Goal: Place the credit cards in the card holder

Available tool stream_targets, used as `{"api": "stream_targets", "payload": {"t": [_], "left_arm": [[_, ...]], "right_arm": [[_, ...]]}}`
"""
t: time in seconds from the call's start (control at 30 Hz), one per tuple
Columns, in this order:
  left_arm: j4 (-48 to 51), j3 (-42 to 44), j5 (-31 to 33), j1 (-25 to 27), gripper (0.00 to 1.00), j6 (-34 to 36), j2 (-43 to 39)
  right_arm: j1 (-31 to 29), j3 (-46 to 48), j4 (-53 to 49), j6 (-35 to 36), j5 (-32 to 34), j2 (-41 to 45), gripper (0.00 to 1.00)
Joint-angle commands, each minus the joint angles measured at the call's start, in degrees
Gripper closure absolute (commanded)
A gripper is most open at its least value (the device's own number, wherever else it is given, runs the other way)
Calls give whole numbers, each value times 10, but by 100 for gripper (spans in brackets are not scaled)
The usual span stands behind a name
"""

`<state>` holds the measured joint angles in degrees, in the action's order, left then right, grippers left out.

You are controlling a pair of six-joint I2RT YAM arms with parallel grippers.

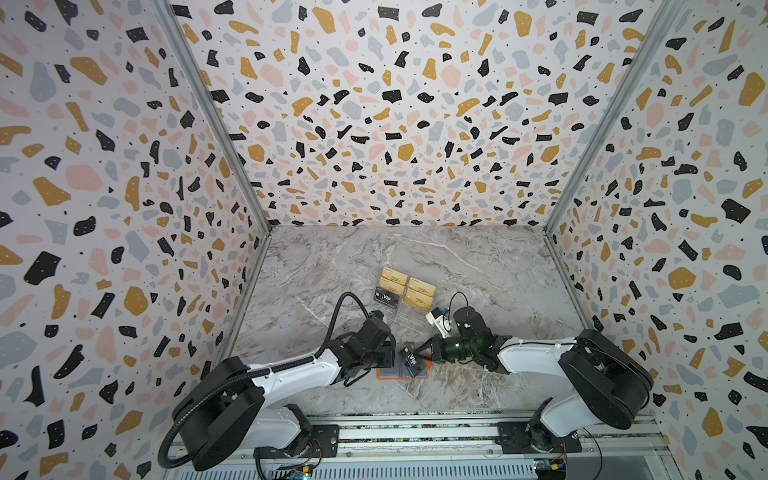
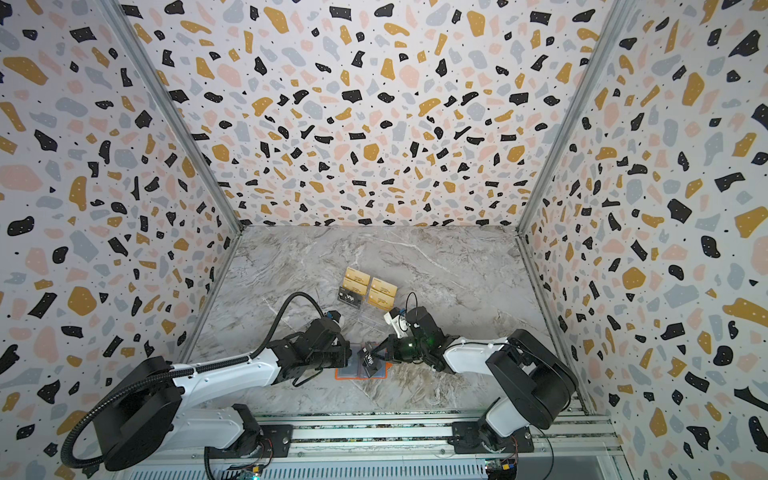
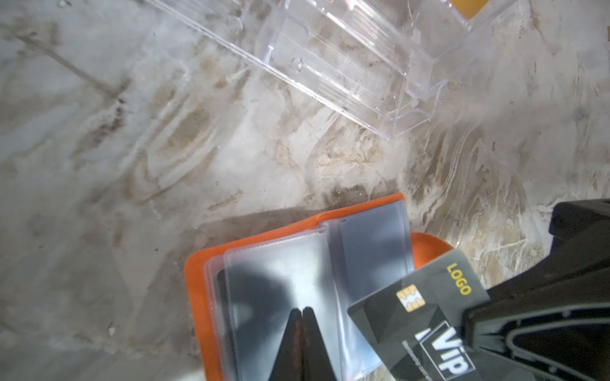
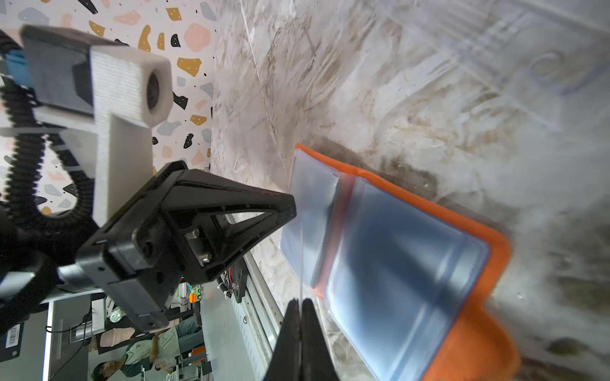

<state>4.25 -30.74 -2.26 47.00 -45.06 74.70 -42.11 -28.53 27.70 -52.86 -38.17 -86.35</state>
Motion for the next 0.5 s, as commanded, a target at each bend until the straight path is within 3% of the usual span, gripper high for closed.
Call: {"api": "stream_targets", "payload": {"t": [0.0,0.47], "left_arm": [[8,15,4,2,95,5,-4],[17,41,10,3,95,-2,-22]], "right_arm": [[2,4,12,-6,12,-3,100],[-8,-8,17,-6,8,-43,100]]}}
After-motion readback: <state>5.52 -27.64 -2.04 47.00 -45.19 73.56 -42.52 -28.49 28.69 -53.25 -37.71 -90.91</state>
